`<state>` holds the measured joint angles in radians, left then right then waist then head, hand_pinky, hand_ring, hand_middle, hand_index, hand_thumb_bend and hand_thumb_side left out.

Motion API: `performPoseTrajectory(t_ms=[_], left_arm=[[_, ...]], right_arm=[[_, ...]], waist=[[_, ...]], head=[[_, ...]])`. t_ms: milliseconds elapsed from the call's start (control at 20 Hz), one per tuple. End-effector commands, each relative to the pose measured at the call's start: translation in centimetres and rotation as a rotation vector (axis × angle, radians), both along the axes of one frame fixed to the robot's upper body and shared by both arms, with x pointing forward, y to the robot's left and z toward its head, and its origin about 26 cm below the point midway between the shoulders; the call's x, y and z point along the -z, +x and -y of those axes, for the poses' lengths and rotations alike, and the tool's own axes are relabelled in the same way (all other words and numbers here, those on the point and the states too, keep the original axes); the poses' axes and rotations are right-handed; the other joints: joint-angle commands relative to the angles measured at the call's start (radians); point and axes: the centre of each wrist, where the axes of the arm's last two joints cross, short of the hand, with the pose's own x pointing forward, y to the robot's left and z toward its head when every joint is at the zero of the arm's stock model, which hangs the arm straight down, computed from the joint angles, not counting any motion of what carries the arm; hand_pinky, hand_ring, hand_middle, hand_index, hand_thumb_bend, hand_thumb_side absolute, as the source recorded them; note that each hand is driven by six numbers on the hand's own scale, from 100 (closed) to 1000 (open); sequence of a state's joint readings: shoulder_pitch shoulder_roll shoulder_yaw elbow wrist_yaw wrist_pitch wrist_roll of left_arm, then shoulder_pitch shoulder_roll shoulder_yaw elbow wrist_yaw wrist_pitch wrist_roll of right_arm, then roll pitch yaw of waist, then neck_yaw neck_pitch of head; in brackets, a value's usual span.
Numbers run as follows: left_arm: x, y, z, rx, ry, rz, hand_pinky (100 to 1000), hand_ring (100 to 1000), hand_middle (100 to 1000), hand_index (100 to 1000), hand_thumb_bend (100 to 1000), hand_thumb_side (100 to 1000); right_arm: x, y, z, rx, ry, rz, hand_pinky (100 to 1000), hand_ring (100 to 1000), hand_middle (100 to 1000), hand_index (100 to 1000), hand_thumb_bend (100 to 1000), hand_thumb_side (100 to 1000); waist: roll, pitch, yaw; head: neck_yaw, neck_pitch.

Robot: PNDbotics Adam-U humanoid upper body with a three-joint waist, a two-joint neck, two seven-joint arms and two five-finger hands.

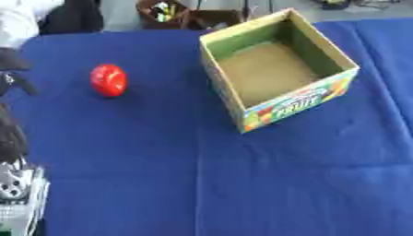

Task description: Pick up objects on the table and place them in the box.

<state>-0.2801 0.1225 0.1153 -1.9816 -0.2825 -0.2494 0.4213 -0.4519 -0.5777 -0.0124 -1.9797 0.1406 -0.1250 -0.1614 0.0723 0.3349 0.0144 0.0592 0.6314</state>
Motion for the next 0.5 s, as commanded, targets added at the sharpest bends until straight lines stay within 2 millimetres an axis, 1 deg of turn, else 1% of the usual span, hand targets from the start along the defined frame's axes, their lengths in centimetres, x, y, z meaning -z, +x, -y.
performPoseTrajectory(t_ms=[50,400,500], left_arm=[[-0.68,-0.24,-0.25,-0.006,0.007,0.025,265,502,529,737,204,1000],[-0.68,-0.24,-0.26,-0.005,0.008,0.026,265,502,530,737,205,1000],[-0.87,-0.25,-0.57,-0.016,0.025,0.028,263,506,542,747,203,1000]], right_arm=[[-0.98,-0.46,0.12,0.003,-0.019,0.035,695,725,519,736,100,850],[-1.03,-0.46,0.10,0.002,-0.020,0.036,695,725,518,736,100,850],[-1.05,-0.46,0.09,0.001,-0.021,0.037,696,725,519,736,100,851]], waist=[[-0.003,-0.014,0.001],[-0.004,-0.015,0.002],[-0.003,-0.016,0.002]], head=[[0.003,-0.003],[-0.001,-0.003],[-0.001,-0.004]])
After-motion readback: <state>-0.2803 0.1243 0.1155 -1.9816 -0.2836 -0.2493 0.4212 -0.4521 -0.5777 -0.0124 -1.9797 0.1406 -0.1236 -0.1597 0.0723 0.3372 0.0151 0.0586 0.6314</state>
